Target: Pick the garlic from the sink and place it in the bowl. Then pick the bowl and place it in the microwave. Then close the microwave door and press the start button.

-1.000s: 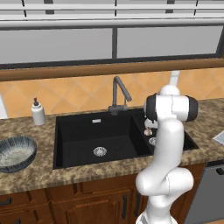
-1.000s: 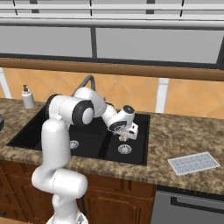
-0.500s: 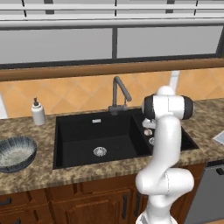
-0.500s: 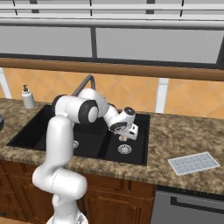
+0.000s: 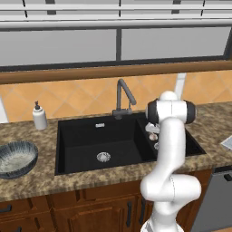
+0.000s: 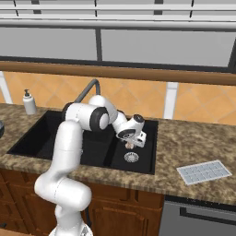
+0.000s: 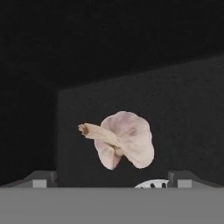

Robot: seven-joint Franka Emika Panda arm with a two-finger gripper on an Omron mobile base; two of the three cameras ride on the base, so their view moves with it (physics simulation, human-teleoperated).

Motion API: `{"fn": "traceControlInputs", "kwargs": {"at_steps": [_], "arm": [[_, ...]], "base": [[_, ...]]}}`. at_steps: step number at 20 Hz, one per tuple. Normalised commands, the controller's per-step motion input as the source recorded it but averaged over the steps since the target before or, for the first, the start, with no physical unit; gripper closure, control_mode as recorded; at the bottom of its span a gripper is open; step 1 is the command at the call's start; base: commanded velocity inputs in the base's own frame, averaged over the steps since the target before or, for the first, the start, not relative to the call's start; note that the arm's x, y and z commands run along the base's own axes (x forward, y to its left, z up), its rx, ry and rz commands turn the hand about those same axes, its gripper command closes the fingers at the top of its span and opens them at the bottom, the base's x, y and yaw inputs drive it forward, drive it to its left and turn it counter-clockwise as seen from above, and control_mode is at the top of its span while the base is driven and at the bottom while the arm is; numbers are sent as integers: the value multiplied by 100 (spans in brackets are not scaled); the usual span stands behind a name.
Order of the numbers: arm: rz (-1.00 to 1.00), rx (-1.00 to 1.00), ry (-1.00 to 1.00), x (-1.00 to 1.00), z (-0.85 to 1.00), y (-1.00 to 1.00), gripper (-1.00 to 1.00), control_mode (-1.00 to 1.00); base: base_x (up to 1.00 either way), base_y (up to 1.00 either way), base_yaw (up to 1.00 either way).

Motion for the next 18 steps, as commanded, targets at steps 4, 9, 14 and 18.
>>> {"fn": "traceControlInputs", "kwargs": {"at_steps": [4, 9, 14, 18], "arm": [[0, 2, 0, 32, -28, 0, -100, -100], [0, 1, 0, 21, -28, 0, -100, -100], [0, 0, 0, 6, -29, 1, -100, -100], [0, 0, 2, 3, -32, 9, 100, -100]], "base": [[0, 0, 0], [0, 0, 0], [0, 0, 0], [0, 0, 0]]}}
